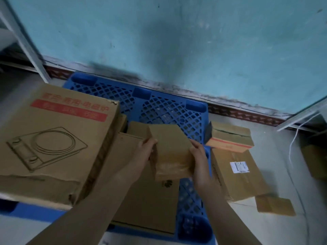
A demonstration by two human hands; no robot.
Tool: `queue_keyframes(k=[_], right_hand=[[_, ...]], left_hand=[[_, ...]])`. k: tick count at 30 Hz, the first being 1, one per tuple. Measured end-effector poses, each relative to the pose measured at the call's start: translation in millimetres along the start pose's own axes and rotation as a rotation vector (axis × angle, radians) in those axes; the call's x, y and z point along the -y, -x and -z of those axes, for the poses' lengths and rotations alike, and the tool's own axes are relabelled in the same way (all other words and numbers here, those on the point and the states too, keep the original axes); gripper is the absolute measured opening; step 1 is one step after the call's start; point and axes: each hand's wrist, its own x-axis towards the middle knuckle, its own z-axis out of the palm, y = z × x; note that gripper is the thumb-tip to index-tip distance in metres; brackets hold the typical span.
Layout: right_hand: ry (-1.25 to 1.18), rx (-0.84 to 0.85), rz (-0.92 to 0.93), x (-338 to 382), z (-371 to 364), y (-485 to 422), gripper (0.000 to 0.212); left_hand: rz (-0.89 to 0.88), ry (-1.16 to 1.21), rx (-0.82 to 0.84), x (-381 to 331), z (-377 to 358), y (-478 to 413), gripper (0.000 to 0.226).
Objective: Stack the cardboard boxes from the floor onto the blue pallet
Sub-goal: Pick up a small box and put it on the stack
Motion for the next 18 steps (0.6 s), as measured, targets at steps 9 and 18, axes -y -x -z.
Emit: queue_keyframes(k=[9,18], right_hand=[[-0.02,0.152,-0.215,-12,-77,-35,0.076],[-0.095,-0.089,-0.28,-19,-46,-125,0.033]], left_hand=[[-0.106,-0.075,-0.095,-15,66,-19,0.075],[-0.054,-0.364,-0.142,-47,79,-95,0.053]])
